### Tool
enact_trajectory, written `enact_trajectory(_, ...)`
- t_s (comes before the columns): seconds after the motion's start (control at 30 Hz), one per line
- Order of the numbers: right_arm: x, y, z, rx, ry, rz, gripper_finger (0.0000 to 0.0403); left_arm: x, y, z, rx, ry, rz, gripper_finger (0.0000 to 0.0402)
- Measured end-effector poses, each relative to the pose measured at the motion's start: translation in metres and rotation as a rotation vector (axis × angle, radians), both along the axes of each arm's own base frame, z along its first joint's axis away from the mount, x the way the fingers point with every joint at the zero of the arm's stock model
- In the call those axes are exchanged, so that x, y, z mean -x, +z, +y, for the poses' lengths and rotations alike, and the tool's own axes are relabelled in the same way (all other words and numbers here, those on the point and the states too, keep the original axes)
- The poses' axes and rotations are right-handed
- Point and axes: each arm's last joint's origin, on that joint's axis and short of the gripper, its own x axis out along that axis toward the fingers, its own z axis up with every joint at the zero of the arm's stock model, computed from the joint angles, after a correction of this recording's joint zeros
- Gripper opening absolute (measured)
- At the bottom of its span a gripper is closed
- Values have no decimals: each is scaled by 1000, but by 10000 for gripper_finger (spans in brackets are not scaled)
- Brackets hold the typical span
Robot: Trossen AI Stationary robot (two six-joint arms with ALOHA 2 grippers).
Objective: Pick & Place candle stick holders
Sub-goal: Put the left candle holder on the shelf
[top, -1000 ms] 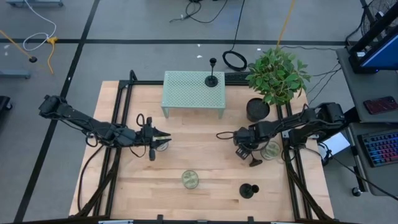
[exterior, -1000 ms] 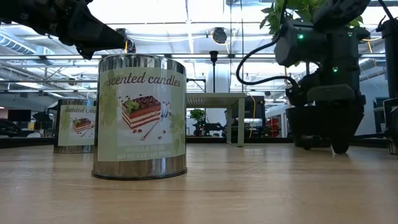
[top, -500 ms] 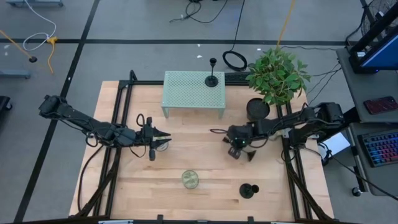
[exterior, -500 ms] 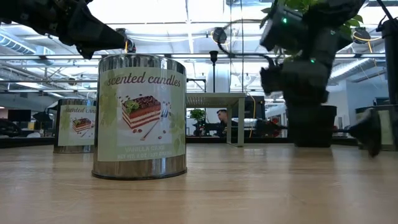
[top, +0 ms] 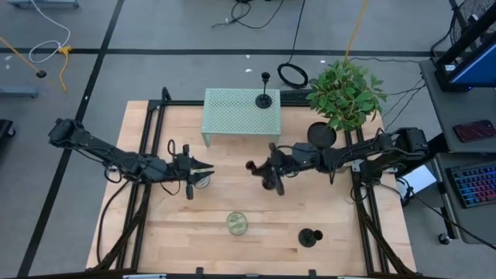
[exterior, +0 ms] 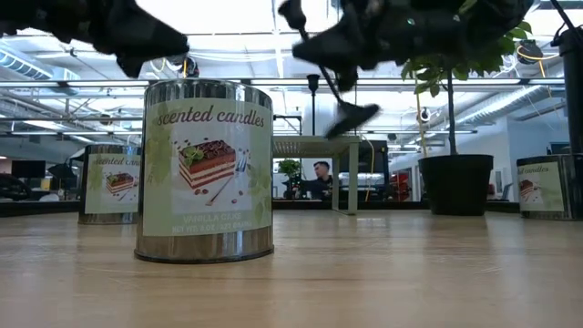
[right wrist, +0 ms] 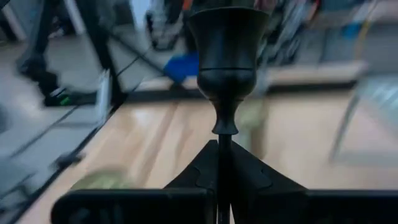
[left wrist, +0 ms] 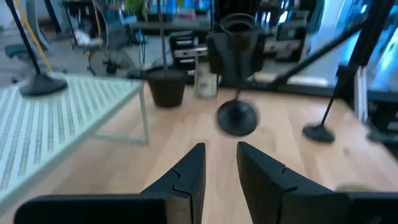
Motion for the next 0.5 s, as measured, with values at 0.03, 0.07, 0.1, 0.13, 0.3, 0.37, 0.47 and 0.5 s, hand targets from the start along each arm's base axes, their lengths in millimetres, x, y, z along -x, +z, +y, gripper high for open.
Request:
enact_trajectory(0.03,-1,4,-1,34,-22,-43,11,-1,2,0,-1,3,-21,97)
enact_trajectory(0.07,-1,7,-3,65,-40,-83,12,-3,4,1,-8,9,-44,97)
enact_trajectory(0.1,-1,10,-6,90,-60,-116,12,-5,5,3,-25,18,-61,97)
enact_trajectory(0.13,-1,13,-8,109,-69,-145,11,-8,6,5,-46,29,-74,97)
enact_trajectory(0.3,-1,19,-21,128,-137,-202,8,-28,-2,18,-86,86,-97,97)
enact_trajectory(0.37,0,19,-26,129,-172,-199,9,-37,-6,25,-84,68,-111,97)
enact_trajectory(0.47,0,18,-31,128,-190,-197,11,-53,-11,35,-54,40,-113,98)
enact_trajectory(0.5,0,18,-32,129,-191,-192,11,-59,-11,39,-46,34,-118,99)
